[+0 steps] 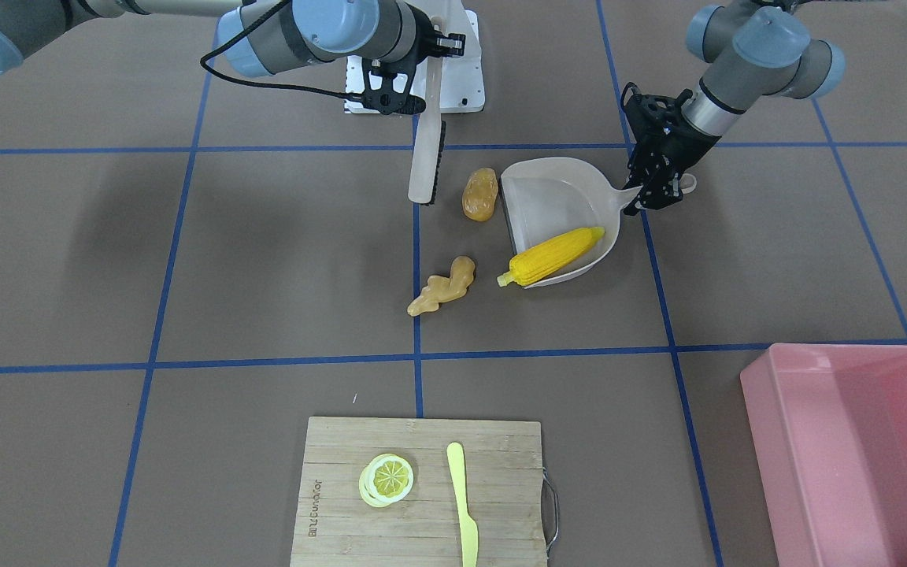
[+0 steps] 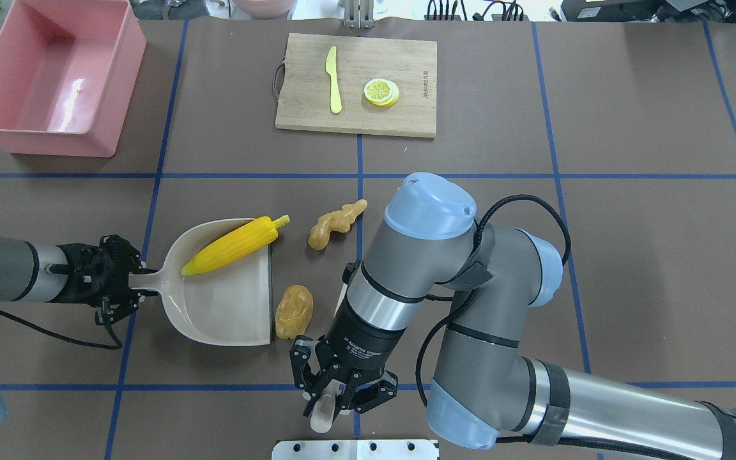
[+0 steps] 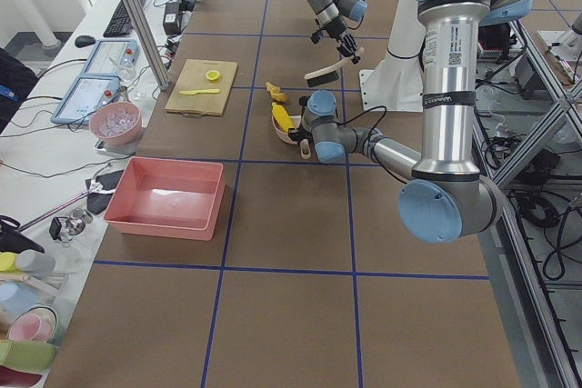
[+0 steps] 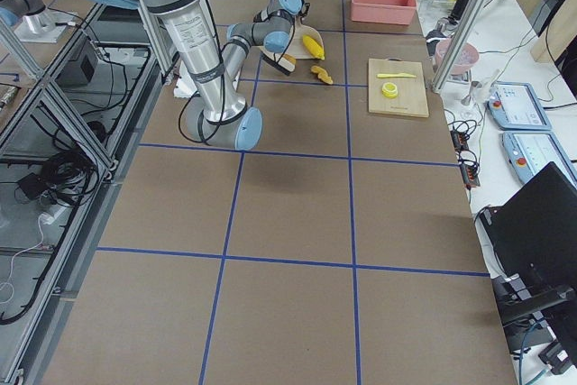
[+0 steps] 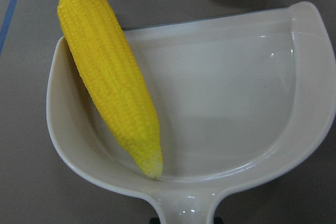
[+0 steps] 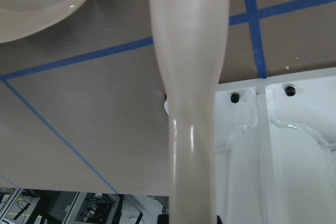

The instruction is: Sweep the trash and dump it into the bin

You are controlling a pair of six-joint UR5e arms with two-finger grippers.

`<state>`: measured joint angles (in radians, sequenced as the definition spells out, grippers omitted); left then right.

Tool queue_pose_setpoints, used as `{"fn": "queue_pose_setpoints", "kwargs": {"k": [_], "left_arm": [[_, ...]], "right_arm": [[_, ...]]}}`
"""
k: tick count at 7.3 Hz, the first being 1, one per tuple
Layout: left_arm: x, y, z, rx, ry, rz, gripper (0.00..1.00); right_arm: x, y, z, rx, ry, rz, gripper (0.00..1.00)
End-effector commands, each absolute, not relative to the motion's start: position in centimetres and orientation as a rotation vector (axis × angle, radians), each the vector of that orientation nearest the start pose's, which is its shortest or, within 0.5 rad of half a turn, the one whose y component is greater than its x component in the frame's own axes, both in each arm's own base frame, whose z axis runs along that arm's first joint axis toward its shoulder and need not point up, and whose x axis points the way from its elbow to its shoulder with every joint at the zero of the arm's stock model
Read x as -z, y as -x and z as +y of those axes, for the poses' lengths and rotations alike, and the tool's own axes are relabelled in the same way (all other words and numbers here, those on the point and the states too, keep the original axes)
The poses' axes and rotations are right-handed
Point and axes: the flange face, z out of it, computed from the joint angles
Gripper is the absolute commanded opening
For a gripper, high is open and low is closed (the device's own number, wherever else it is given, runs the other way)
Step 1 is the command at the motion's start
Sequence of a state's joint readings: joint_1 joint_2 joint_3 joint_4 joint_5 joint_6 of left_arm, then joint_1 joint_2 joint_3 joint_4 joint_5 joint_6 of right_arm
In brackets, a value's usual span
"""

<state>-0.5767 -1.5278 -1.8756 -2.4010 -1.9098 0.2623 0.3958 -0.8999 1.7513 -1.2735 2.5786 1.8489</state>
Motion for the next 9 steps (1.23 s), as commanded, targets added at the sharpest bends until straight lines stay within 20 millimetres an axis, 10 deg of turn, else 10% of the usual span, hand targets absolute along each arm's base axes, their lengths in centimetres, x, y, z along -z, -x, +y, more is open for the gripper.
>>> {"fn": "queue_pose_setpoints", "kwargs": {"k": [1,9], "left_arm": [[-43.9,-35.6,-35.1,-1.297,-0.966,0.724,0.0],[-44.1,-35.6,-35.1,-1.296,-0.96,0.721,0.0]], "right_arm": [[-14.2,54.7,-28.0,-0.009,0.83,-1.057,0.0],[-10.9,58.8,-30.8,-0.019,0.786,-1.094,0.0]]}}
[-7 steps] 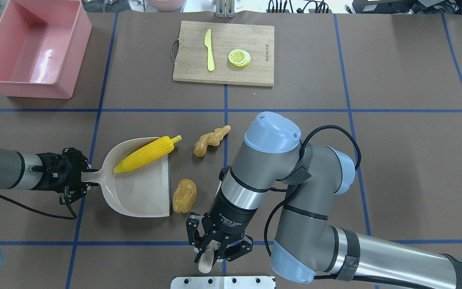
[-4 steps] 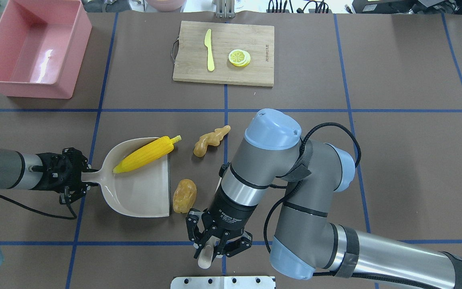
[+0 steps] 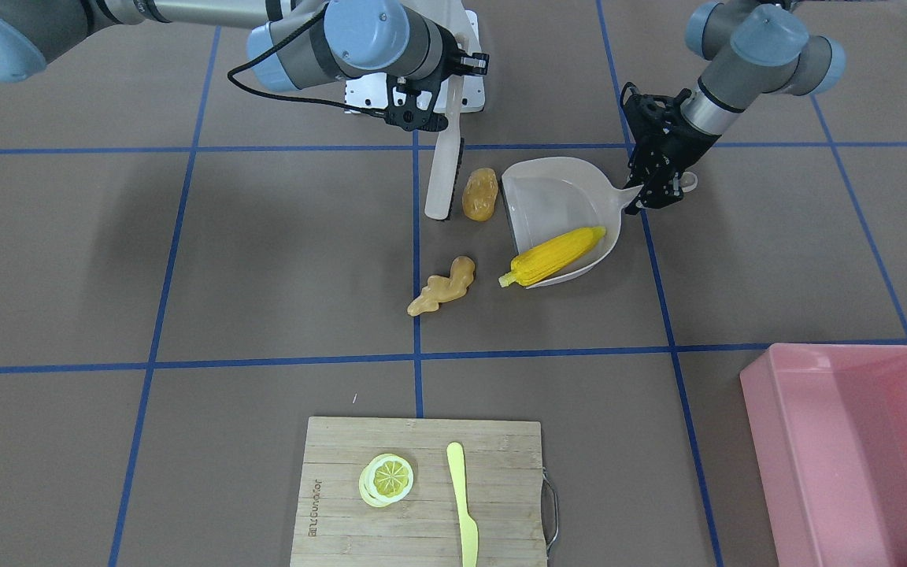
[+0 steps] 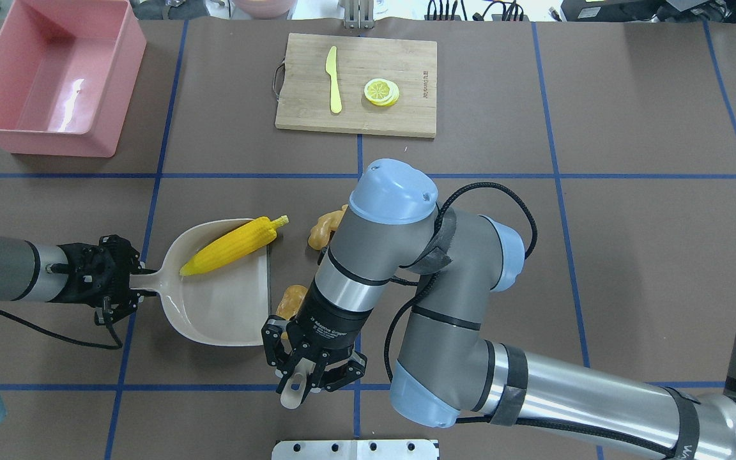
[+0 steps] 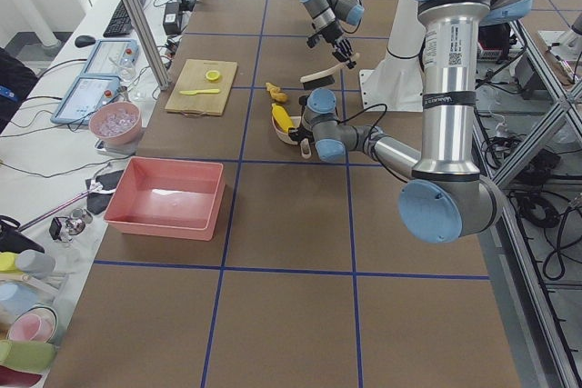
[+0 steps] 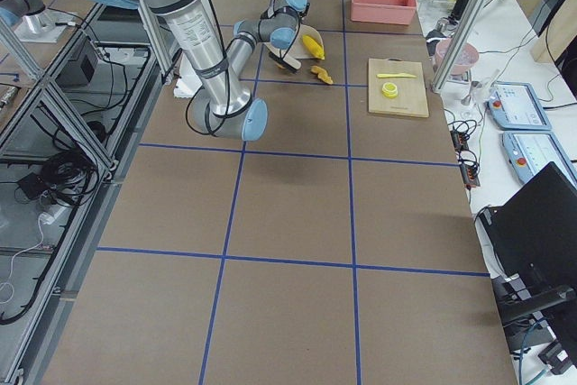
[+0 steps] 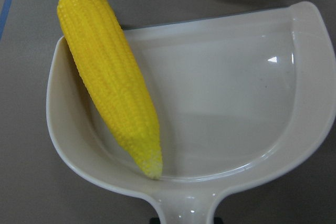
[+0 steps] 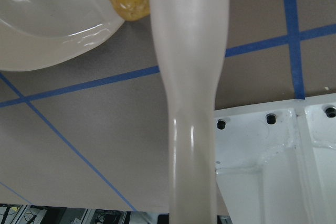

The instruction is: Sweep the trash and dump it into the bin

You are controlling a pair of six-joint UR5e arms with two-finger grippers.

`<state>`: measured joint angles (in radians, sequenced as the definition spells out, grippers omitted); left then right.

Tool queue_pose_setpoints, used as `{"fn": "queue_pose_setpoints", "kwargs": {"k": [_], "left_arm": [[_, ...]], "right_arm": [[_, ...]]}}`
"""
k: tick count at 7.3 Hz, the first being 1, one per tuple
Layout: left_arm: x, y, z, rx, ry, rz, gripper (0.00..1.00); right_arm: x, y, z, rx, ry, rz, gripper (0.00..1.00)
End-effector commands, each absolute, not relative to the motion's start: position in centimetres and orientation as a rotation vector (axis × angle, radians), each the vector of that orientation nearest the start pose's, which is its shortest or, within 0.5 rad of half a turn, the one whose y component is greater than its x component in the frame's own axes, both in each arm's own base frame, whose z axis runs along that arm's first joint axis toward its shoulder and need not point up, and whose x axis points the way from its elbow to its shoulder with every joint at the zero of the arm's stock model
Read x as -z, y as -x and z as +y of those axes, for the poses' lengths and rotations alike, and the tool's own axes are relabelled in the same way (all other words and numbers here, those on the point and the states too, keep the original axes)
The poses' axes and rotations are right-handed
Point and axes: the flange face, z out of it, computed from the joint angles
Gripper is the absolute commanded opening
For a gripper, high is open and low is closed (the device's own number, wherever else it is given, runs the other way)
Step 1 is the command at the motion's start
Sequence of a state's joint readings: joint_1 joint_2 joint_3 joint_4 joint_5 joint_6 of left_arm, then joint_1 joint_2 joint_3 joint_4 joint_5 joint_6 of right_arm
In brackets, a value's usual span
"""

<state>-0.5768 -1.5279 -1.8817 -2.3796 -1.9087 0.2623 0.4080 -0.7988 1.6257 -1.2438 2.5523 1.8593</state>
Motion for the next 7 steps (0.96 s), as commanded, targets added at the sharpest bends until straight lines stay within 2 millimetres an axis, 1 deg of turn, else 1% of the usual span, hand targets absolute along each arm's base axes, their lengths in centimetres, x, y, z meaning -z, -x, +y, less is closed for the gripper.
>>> {"fn": "queue_pose_setpoints", "kwargs": {"k": [1,3,4,5,6,7], "left_arm": [[-44.1,-35.6,-35.1,-1.297,-0.96,0.721,0.0],[-44.1,-35.6,-35.1,-1.295,-0.959,0.721,0.0],[-44.1,-35.6,-35.1,-1.296,-0.96,0.721,0.0],[-44.1,-35.6,-35.1,-1.297,-0.96,0.721,0.0],[-44.1,-35.6,-35.1,-1.297,-0.96,0.721,0.0],[-44.1,-35.6,-35.1,-1.297,-0.96,0.721,0.0]], "right_arm": [[-11.5,59.7,-31.1,-0.009,0.784,-1.105,0.0],[-11.9,60.4,-30.9,0.013,0.781,-1.125,0.0],[-9.7,61.5,-31.1,0.024,0.777,-1.139,0.0],[-7.5,63.0,-31.7,0.029,0.774,-1.145,0.0],[-5.1,63.8,-32.2,0.042,0.764,-1.167,0.0],[-4.0,63.8,-32.2,0.049,0.761,-1.178,0.0]]}}
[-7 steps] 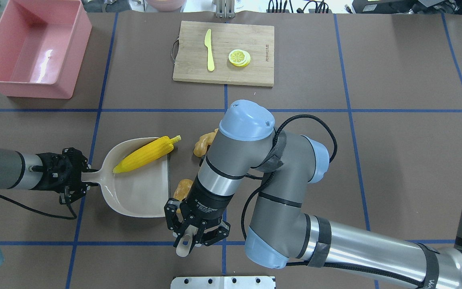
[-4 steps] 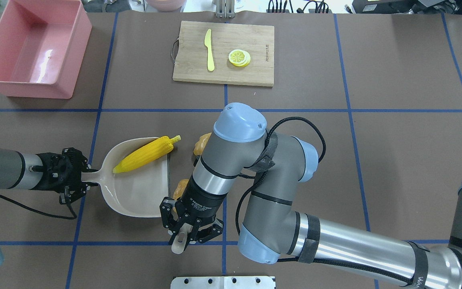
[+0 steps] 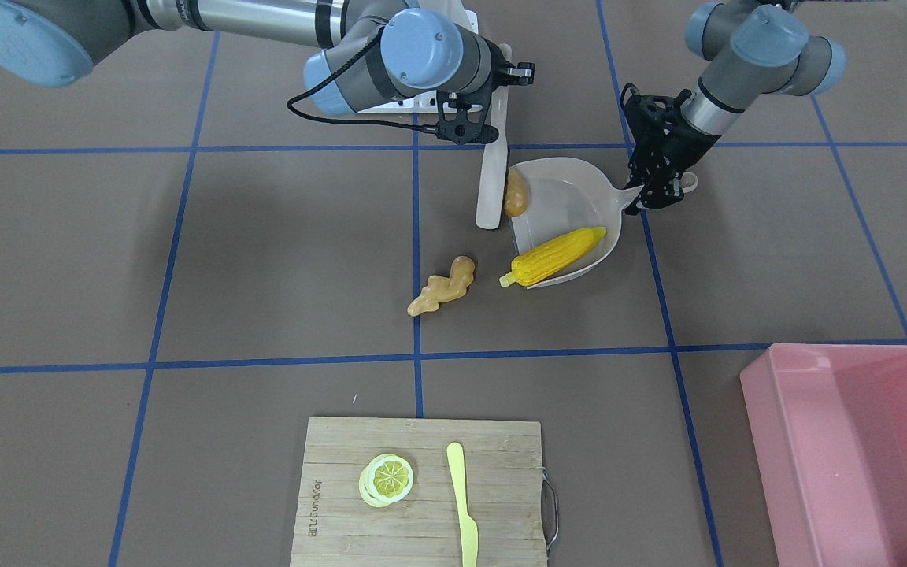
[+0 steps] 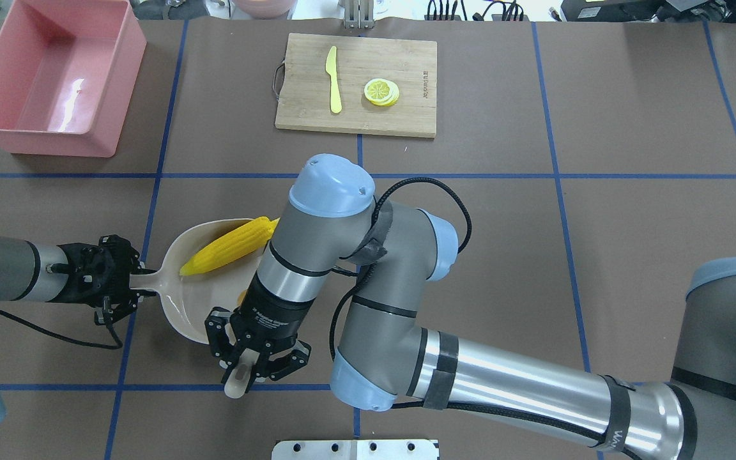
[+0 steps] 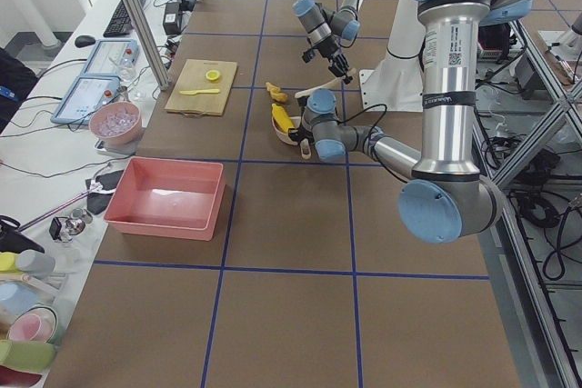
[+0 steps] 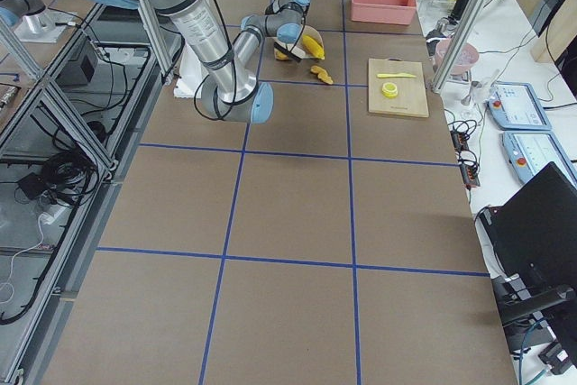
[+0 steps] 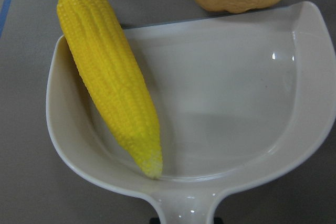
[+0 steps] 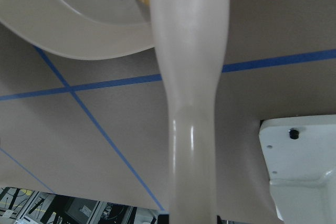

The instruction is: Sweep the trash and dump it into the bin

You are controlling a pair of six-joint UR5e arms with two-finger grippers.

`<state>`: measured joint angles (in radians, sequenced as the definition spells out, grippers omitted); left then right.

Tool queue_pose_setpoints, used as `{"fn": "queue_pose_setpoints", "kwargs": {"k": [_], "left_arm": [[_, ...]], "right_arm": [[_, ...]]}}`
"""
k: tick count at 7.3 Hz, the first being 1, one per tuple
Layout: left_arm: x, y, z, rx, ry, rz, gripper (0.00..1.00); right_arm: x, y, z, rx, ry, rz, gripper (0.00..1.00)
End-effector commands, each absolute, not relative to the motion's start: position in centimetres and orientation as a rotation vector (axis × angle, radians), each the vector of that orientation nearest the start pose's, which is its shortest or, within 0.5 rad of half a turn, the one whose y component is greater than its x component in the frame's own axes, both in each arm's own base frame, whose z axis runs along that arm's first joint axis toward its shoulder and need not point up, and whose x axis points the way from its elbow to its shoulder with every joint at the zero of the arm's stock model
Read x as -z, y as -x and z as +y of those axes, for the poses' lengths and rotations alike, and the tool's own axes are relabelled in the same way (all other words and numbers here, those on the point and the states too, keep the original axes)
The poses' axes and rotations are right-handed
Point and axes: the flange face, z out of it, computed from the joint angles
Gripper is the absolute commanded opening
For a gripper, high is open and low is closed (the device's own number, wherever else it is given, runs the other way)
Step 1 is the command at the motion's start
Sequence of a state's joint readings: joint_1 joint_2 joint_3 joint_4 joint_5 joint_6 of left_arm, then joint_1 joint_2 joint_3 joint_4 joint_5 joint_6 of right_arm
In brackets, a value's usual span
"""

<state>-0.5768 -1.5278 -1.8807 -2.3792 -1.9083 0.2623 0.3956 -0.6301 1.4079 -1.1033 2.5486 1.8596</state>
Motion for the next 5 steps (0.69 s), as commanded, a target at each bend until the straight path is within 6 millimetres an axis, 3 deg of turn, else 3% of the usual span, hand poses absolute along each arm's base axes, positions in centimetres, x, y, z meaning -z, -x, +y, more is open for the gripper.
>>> {"fn": "queue_pose_setpoints", "kwargs": {"k": [1,5], "left_arm": [[-44.1,-35.6,-35.1,-1.297,-0.96,0.721,0.0],[-44.1,-35.6,-35.1,-1.297,-0.952,0.718,0.0]], "right_arm": [[-2.9,63.5,-32.5,0.05,0.754,-1.192,0.0],[-6.0,56.0,-41.5,0.017,0.838,-1.179,0.0]]}}
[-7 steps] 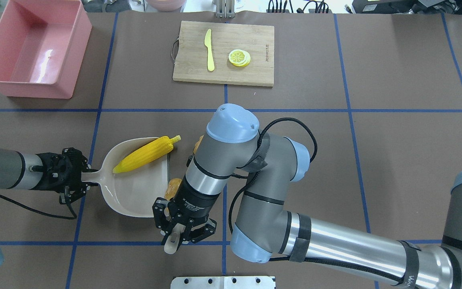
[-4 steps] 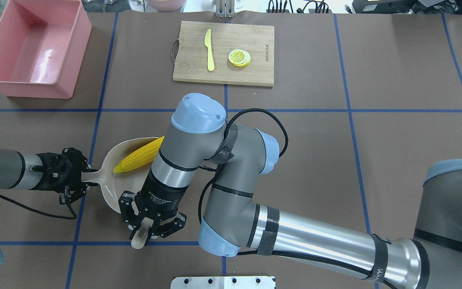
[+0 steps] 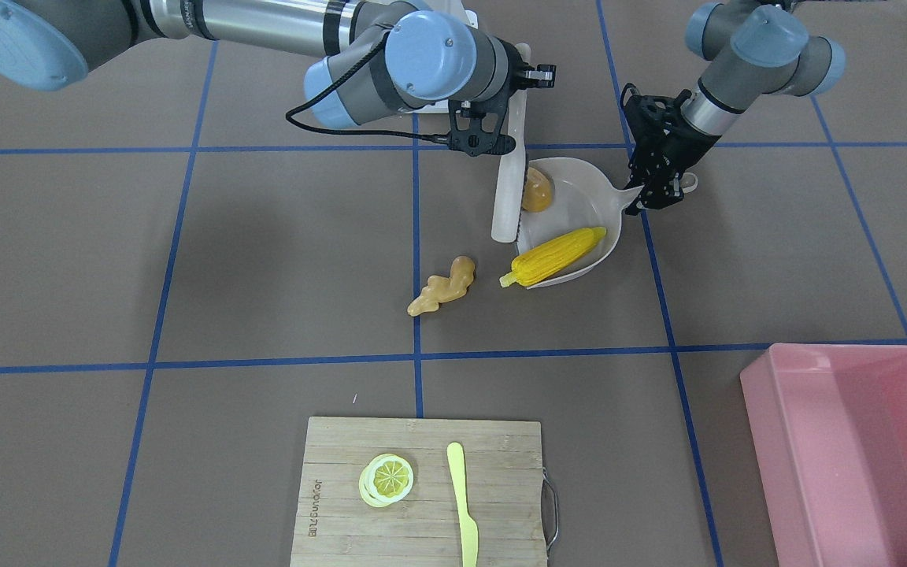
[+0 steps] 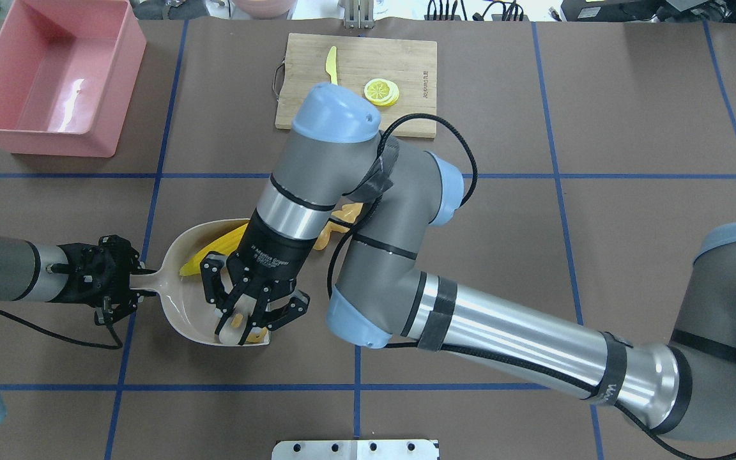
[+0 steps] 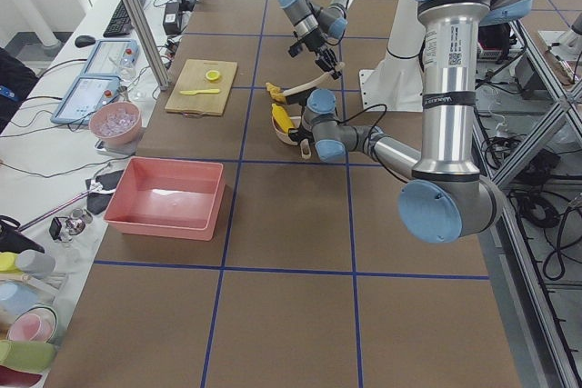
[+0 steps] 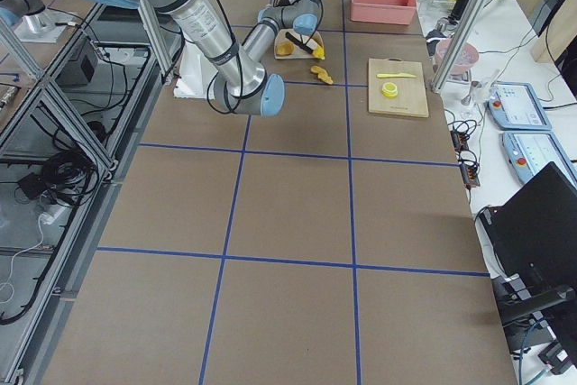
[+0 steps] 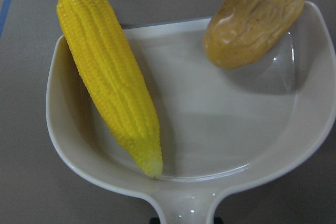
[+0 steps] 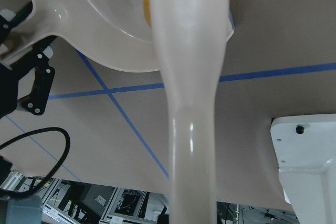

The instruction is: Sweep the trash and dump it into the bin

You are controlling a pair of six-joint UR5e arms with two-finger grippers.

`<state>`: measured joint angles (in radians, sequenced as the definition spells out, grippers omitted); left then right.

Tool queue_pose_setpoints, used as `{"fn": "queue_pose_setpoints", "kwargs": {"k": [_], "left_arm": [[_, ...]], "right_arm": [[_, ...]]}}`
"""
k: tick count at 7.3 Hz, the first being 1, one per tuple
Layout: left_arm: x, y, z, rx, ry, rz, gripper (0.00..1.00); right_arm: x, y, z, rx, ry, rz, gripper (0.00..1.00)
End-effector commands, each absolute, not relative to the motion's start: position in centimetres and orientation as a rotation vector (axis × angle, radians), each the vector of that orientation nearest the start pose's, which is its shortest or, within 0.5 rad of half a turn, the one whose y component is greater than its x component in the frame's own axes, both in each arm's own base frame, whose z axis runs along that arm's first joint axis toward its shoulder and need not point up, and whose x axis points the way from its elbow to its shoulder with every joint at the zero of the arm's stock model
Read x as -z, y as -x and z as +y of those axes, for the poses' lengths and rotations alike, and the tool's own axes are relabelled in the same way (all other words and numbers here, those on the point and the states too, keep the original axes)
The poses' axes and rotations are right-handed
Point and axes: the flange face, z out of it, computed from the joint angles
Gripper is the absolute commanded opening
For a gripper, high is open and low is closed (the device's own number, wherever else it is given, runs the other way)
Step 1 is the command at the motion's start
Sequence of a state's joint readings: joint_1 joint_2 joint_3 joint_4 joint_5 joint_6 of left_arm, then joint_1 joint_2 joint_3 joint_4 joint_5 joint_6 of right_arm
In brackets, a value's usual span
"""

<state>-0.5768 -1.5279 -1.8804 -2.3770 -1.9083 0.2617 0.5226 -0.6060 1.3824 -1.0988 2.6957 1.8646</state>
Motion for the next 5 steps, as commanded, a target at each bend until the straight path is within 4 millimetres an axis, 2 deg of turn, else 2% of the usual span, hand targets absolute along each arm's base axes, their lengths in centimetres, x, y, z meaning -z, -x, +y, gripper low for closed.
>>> {"fn": "queue_pose_setpoints", "kwargs": {"k": [1,3,5], "left_arm": [[-44.1,-35.7,-35.2,-1.297,-0.949,0.717,0.0],[-44.1,-35.7,-35.2,-1.296,-0.946,0.717,0.0],[-44.2,-35.7,-35.3,-1.292,-0.933,0.716,0.0]], "right_arm": [[-8.1,55.2,-43.0,-0.003,0.834,-1.171,0.0],[-14.0,52.1,-46.9,0.007,0.742,-1.199,0.0],[-15.0,49.7,-49.5,-0.013,0.687,-1.222,0.0]]}}
